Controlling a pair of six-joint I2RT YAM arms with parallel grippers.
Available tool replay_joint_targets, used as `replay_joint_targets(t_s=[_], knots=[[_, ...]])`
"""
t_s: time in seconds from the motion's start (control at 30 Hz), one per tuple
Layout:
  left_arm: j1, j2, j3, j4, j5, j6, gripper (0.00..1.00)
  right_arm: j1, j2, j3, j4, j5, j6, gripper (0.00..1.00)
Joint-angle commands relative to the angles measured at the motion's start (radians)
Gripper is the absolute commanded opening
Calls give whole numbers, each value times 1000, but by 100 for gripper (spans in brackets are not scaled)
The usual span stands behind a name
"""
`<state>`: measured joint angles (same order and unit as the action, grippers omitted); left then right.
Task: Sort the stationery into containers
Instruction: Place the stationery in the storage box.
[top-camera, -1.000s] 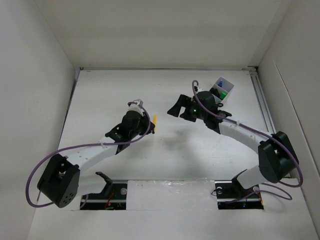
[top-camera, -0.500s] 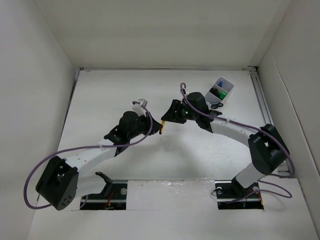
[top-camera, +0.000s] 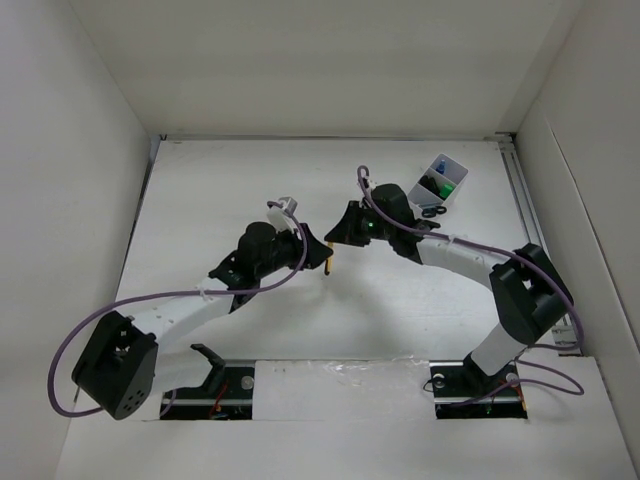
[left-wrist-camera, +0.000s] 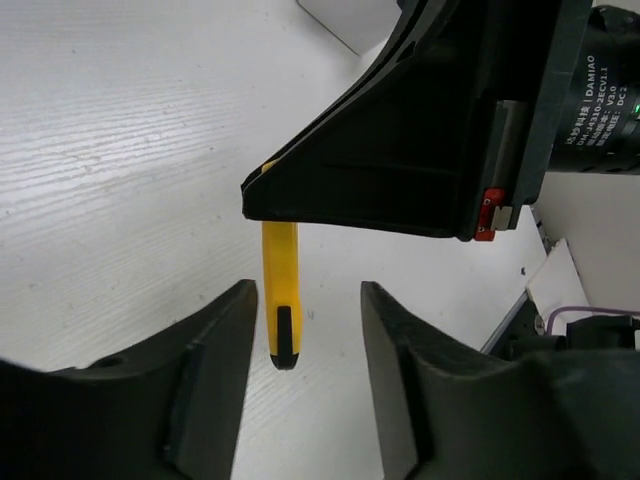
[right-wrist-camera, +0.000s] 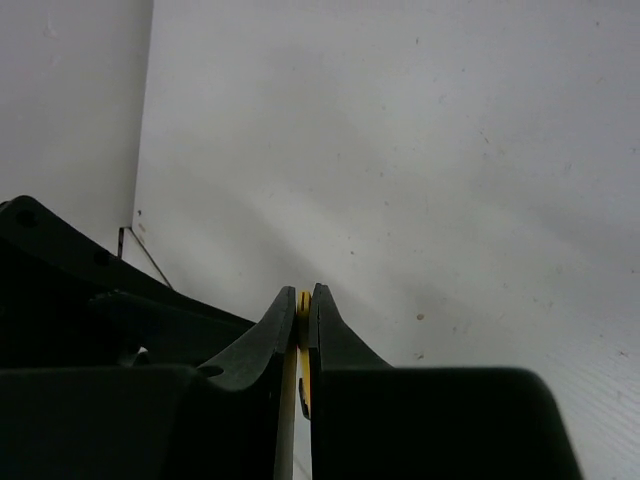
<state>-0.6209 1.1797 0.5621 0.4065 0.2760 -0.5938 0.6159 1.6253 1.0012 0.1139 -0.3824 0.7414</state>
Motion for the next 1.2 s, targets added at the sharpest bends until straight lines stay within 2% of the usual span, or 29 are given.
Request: replay_joint_targets(t_s=[0.0, 0.03, 0.2, 0.23, 0.3, 0.33, 0.43, 0.47, 0.57, 0.67, 0.7, 0.73, 0.93, 1.17], knots=[[-2, -55, 2, 31, -50, 34, 44, -11, -13, 21, 55, 72, 3, 0], [-2, -69, 2, 31, -60, 34, 51, -28, -37, 20, 55, 92, 12, 0], [-2, -111, -44, 54, -90, 52, 62, -108, -117, 20, -2, 299, 50, 0], [-2, -111, -63, 54, -101, 52, 63, -128, -137, 20, -35, 433, 59, 0], [-2, -100, -64, 66, -101, 61, 63, -143, -194, 30, -63, 595, 59, 0], [-2, -100, -74, 66, -101, 77, 64, -157, -208, 30, -72, 760, 59, 0], [-2, -110, -105, 110, -92, 114, 64, -183, -229, 59, -105, 986, 59, 0], [-2, -132, -125, 124, -92, 127, 64, -205, -229, 77, -124, 1114, 59, 0], [-2, -170, -148, 133, -113, 138, 64, -243, -216, 102, -135, 1262, 59, 0], [-2, -202, -176, 164, -113, 138, 65, -284, -167, 131, -135, 1327, 59, 0], [-2, -203, -176, 164, -101, 138, 92, -294, -151, 154, -144, 1341, 59, 0], [-2, -203, -176, 164, -101, 138, 100, -304, -115, 166, -145, 1355, 49, 0], [-2, -212, -176, 155, -87, 138, 100, -314, 34, 286, -184, 1404, 27, 0], [-2, -212, -166, 146, -77, 138, 100, -274, 129, 312, -184, 1415, 27, 0]])
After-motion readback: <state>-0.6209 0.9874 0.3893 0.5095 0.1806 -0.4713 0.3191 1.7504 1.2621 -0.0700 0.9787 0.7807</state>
